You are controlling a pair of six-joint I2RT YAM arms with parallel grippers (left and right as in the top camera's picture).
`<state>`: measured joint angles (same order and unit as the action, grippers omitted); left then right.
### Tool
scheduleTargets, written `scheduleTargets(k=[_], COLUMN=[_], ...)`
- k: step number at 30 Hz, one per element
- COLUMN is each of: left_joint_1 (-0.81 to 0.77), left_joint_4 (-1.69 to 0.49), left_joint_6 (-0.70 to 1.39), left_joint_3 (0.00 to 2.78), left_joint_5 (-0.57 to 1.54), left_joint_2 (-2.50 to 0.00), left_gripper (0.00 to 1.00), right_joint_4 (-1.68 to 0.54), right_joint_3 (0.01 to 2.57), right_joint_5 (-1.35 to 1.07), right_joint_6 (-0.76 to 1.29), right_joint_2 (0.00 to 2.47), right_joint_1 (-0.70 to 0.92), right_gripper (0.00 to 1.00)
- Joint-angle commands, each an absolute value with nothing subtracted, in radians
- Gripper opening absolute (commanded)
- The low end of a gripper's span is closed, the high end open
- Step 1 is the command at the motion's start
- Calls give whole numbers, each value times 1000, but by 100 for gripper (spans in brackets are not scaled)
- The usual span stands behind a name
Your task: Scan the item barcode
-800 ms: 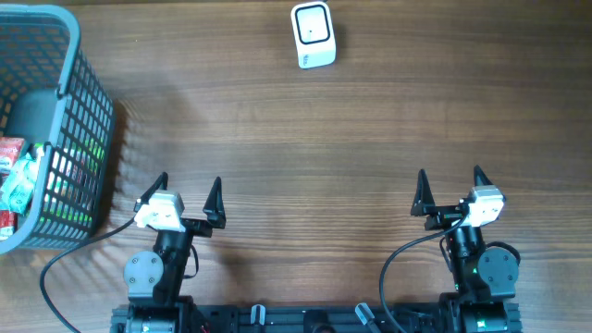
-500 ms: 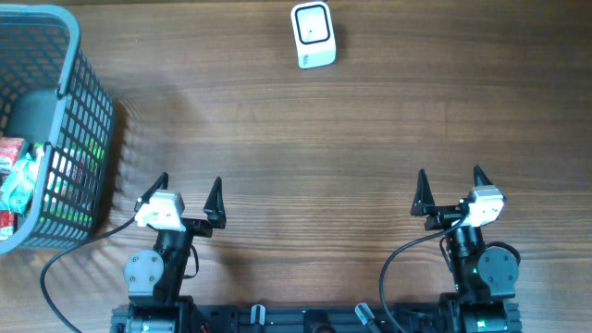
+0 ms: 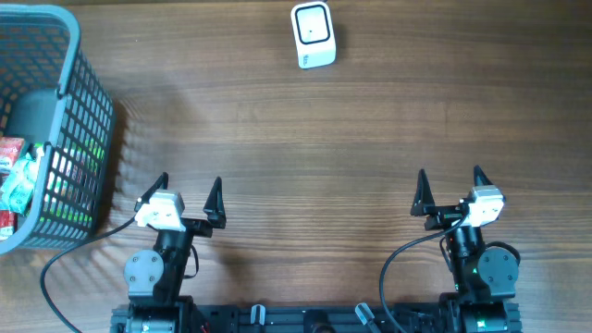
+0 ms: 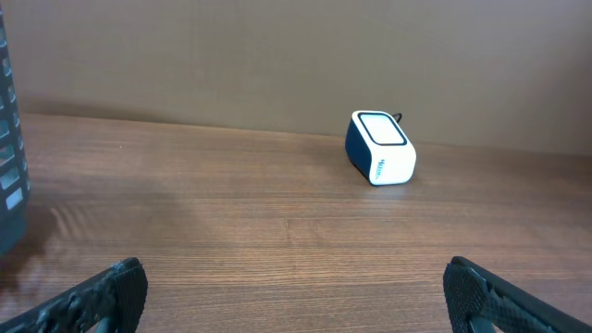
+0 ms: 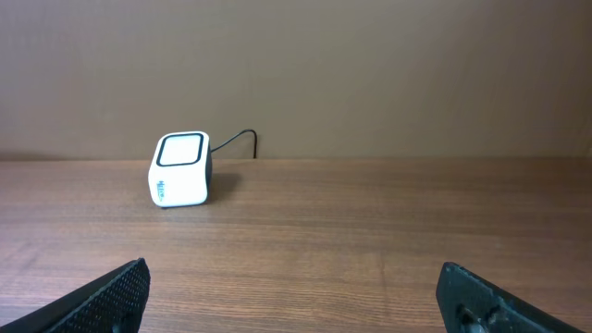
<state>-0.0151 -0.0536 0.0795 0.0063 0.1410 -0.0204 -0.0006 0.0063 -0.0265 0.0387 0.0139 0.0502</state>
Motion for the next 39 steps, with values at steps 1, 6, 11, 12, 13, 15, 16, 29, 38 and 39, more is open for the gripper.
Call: scheduleTargets(k=[1, 6, 11, 12, 13, 15, 16, 29, 38, 39], left_joint_1=[-20, -20, -20, -20, -20, -20, -20, -20, -20, -20], left_joint_4=[-62, -62, -62, -62, -62, -62, -62, -62, -68, -68], left_joint_6=[60, 60, 60, 60, 60, 60, 60, 60, 56, 56], left_joint_3=[6, 6, 6, 6, 6, 6, 6, 6, 6, 6], left_joint_5=[167, 167, 167, 167, 167, 167, 167, 167, 113, 112], left_joint_2=[-23, -23, -23, -23, -23, -23, -23, -23, -23, -23], left_gripper=[100, 100, 100, 100, 100, 100, 100, 100, 100, 100], right_joint_4=[2, 2, 2, 2, 2, 2, 2, 2, 2, 2], right_joint_3=[5, 5, 5, 5, 5, 5, 5, 5, 5, 5], right_joint_5=[-46, -46, -46, -46, -46, -46, -46, -46, -46, -46], right_joint_6=[27, 26, 26, 27, 26, 27, 27, 26, 26, 26], right_joint_2=[16, 16, 16, 16, 16, 16, 16, 16, 16, 16], right_joint_1=[46, 46, 46, 46, 46, 46, 46, 46, 46, 46], right_gripper=[100, 99, 100, 100, 100, 100, 100, 100, 100, 100])
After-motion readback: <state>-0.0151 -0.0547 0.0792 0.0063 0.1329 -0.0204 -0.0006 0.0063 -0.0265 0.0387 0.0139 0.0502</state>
